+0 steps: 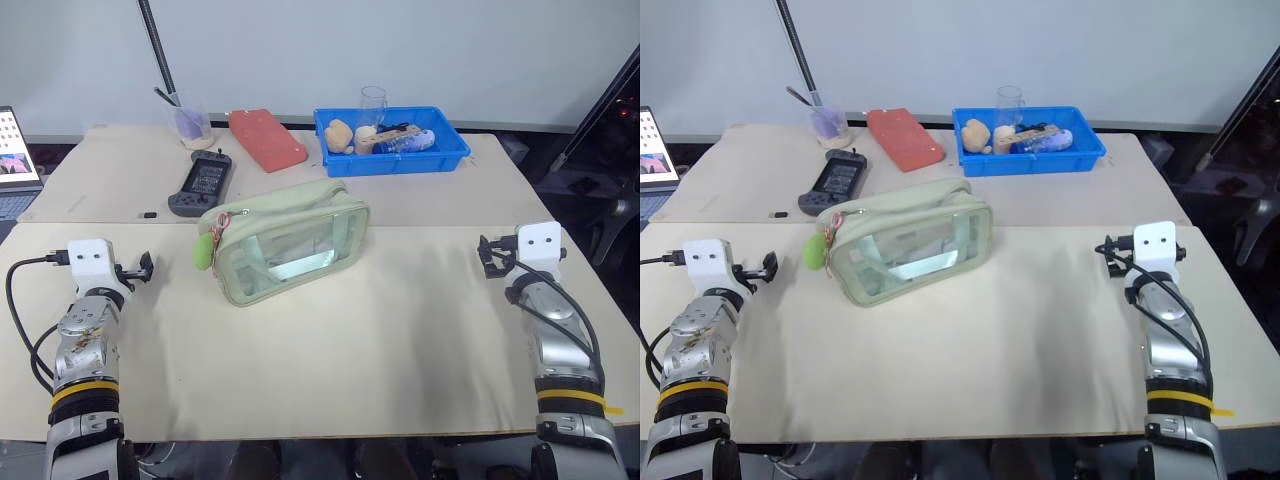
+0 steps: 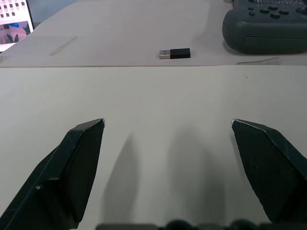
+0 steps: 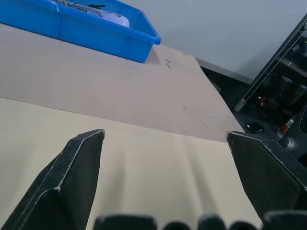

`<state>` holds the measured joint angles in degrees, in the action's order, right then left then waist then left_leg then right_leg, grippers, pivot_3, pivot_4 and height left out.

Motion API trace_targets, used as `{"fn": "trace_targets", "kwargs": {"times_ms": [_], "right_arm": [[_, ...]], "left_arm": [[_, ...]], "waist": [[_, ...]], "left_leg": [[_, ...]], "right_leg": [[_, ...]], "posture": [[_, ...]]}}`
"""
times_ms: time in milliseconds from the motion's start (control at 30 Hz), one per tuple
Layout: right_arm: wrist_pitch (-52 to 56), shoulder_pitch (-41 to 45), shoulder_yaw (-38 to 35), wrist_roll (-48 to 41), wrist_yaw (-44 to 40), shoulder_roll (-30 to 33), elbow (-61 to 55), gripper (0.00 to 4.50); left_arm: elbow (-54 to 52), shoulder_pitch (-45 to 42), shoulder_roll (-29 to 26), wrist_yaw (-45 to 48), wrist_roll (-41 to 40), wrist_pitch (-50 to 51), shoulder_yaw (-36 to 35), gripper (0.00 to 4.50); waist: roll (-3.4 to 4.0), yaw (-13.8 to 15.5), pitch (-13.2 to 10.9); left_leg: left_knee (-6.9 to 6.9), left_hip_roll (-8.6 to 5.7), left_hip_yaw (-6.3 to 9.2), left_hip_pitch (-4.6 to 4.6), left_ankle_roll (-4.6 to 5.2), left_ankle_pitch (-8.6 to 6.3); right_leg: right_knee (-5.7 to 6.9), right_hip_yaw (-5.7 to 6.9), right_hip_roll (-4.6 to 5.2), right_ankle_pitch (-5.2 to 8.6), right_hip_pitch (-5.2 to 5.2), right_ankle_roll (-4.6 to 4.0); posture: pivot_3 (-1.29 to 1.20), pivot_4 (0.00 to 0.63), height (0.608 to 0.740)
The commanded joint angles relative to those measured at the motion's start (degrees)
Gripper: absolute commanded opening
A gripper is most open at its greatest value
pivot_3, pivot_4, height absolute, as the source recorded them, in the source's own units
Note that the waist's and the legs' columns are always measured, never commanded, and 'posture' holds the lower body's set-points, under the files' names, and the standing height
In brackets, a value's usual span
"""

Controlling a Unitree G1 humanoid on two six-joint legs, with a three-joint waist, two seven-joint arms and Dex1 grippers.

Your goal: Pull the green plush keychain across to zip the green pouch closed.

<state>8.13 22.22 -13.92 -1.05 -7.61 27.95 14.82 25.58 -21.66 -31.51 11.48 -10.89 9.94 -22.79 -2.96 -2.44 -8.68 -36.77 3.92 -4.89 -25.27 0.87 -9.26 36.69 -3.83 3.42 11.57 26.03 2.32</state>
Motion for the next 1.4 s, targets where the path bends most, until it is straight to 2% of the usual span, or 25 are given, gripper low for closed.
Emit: {"fn": "trace_targets", "kwargs": {"times_ms": [33, 200, 333, 400, 533, 633, 700, 833, 933, 1000, 1067, 1267, 1300, 1400], "right_arm": [[-1.2, 1.4, -0.8, -0.2, -0.4, 1.3, -1.2, 4.48], [0.3, 3.5, -1.1, -3.7, -7.3, 3.9, -2.7, 4.48], [4.3, 6.9, -1.2, -12.3, -20.9, 7.5, -5.0, 4.48], [5.2, 8.7, -1.0, -15.6, -26.9, 9.4, -6.4, 4.48], [14.2, 13.2, 1.2, -25.3, -39.3, 13.2, -14.5, 4.48], [23.2, 15.3, 2.6, -32.9, -42.5, 14.4, -22.9, 4.48], [27.9, 16.3, 2.8, -36.7, -41.9, 14.1, -27.2, 4.48], [33.3, 15.9, 4.1, -41.0, -40.5, 14.1, -36.1, 4.48], [35.2, 15.7, 4.3, -42.0, -39.1, 14.2, -39.7, 4.48], [35.8, 15.5, 4.5, -42.2, -39.0, 14.8, -40.9, 4.5], [36.0, 15.1, 4.6, -41.9, -39.1, 15.4, -41.6, 4.5], [35.5, 14.4, 4.4, -40.9, -38.5, 16.4, -42.6, 4.5], [35.6, 14.2, 4.3, -41.0, -38.2, 16.4, -42.7, 4.5], [34.6, 13.6, 4.7, -39.7, -37.4, 16.7, -42.8, 4.5]], "left_arm": [[-4.4, 0.5, -1.8, 0.5, -0.8, -0.2, -1.4, 4.5], [-17.6, 0.5, -6.7, 7.0, -5.3, 5.2, -2.2, 4.5], [-31.3, -5.6, -14.2, 14.9, -9.3, 15.4, 3.2, 4.5], [-35.8, -10.2, -16.4, 17.7, -11.5, 20.3, 6.2, 4.5], [-45.3, -22.8, -18.6, 24.9, -17.6, 32.5, 16.7, 4.5], [-52.8, -24.0, -20.2, 30.1, -18.2, 36.2, 24.8, 4.5], [-55.2, -22.7, -20.5, 31.3, -16.9, 36.6, 28.6, 4.5], [-55.7, -21.5, -22.3, 31.5, -5.7, 31.9, 38.8, 4.5], [-54.3, -21.9, -23.6, 32.7, 1.0, 28.4, 42.7, 4.5], [-53.2, -21.8, -23.8, 33.6, 4.1, 25.9, 43.8, 3.95], [-51.1, -21.5, -24.5, 35.0, 7.5, 22.5, 44.8, 3.17], [-46.6, -22.5, -22.7, 37.9, 12.1, 15.6, 43.7, 0.16], [-46.3, -22.5, -22.4, 38.3, 12.4, 14.7, 43.4, 0.03], [-44.0, -22.1, -21.2, 40.1, 12.4, 9.0, 42.4, 0.03]], "waist": [[0.0, 0.0, 0.0], [-0.04, -0.1, -0.1], [-0.05, 0.3, -0.1], [-0.02, 0.5, -0.1], [0.05, 0.6, -0.2], [0.18, 0.0, -0.1], [0.22, -0.2, -0.1], [0.24, 0.1, -0.2], [0.24, 0.6, -0.2], [0.24, 1.1, -0.2], [0.24, 1.5, -0.2], [0.24, 1.8, -0.2], [0.24, 1.8, -0.2], [0.23, 1.8, -0.2]], "left_leg": [[0.0, 0.0, 0.0, 0.0, 0.0, 0.0], [0.0, 0.02, 0.0, -0.04, -0.01, 0.0], [0.0, 0.0, 0.01, -0.03, -0.03, -0.01], [0.0, -0.03, 0.01, -0.02, -0.02, -0.01], [-0.01, -0.05, 0.05, -0.01, 0.0, 0.0], [0.03, -0.01, 0.07, -0.01, 0.07, -0.04], [0.08, 0.0, 0.07, 0.04, 0.2, -0.13], [0.14, 0.07, 0.23, 0.03, 0.23, -0.13], [0.13, 0.04, 0.2, 0.0, 0.22, -0.13], [0.1, 0.01, 0.12, -0.01, 0.22, -0.13], [0.04, -0.02, 0.07, -0.03, 0.22, -0.13], [0.02, -0.02, 0.06, -0.04, 0.22, -0.13], [0.02, -0.02, 0.06, -0.04, 0.22, -0.13], [0.01, -0.02, 0.07, -0.05, 0.22, -0.13]], "right_leg": [[0.0, 0.0, 0.0, 0.0, 0.0, 0.0], [0.0, 0.0, 0.0, 0.01, 0.05, -0.02], [0.0, 0.0, -0.01, 0.12, 0.01, -0.2], [-0.07, 0.0, 0.01, 0.15, -0.06, -0.23], [-0.31, -0.01, -0.02, 0.1, -0.2, -0.09], [-0.45, -0.01, -0.08, -0.02, -0.25, 0.12], [-0.46, -0.03, -0.1, 0.03, -0.27, 0.14], [-0.38, -0.03, -0.28, 0.1, -0.2, 0.02], [-0.42, -0.03, -0.23, 0.21, -0.18, -0.17], [-0.49, -0.04, -0.16, 0.27, -0.19, -0.29], [-0.51, -0.04, -0.1, 0.26, -0.19, -0.28], [-0.51, -0.04, -0.09, 0.25, -0.19, -0.28], [-0.51, -0.04, -0.09, 0.25, -0.19, -0.28], [-0.5, -0.04, -0.09, 0.25, -0.19, -0.27]], "posture": [[0.0, 0.15, 0.74], [0.0, 0.15, 0.74], [0.0, 0.15, 0.74], [0.0, 0.15, 0.74], [0.0, 0.15, 0.74], [0.0, 0.15, 0.74], [0.0, 0.15, 0.74], [0.0, 0.15, 0.74], [0.0, 0.15, 0.74], [0.0, 0.15, 0.74], [0.0, 0.15, 0.74], [0.0, 0.15, 0.74], [0.0, 0.15, 0.74], [0.0, 0.15, 0.74]]}}
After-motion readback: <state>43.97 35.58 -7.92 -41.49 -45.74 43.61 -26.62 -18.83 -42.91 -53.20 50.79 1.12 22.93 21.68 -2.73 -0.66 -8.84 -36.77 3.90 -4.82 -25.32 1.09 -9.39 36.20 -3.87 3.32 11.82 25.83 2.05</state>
